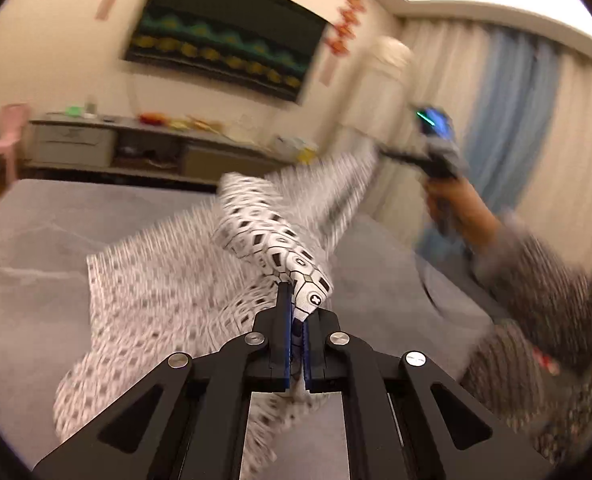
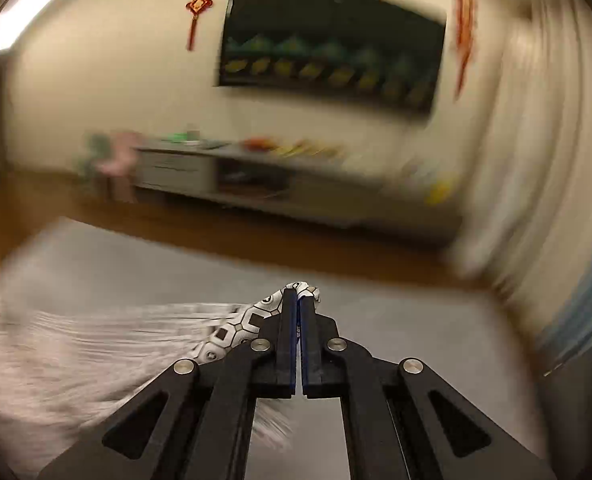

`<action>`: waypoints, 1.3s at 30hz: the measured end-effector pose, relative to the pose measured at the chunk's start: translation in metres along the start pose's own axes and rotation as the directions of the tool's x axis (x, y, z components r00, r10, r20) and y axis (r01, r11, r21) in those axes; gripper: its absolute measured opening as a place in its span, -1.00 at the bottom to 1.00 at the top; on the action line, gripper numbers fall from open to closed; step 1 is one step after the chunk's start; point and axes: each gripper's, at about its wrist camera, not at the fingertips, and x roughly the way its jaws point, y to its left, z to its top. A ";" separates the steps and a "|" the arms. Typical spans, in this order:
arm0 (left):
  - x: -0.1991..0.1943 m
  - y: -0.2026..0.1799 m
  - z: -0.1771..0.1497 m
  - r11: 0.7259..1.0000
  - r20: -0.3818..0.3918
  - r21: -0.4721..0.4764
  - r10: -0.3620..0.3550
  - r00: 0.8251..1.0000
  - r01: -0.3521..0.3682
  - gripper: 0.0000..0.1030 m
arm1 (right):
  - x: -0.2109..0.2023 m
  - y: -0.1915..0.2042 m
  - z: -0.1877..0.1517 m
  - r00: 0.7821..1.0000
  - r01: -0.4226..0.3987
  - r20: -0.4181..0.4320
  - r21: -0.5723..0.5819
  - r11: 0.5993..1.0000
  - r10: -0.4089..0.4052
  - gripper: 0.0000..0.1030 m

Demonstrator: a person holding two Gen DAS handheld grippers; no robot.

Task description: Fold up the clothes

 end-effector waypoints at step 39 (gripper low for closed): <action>0.153 0.246 0.040 0.485 -0.501 0.170 0.792 0.348 -0.858 -0.25 | 0.126 -0.120 -0.235 0.726 0.259 -0.639 -0.087 0.962 -0.253 -0.89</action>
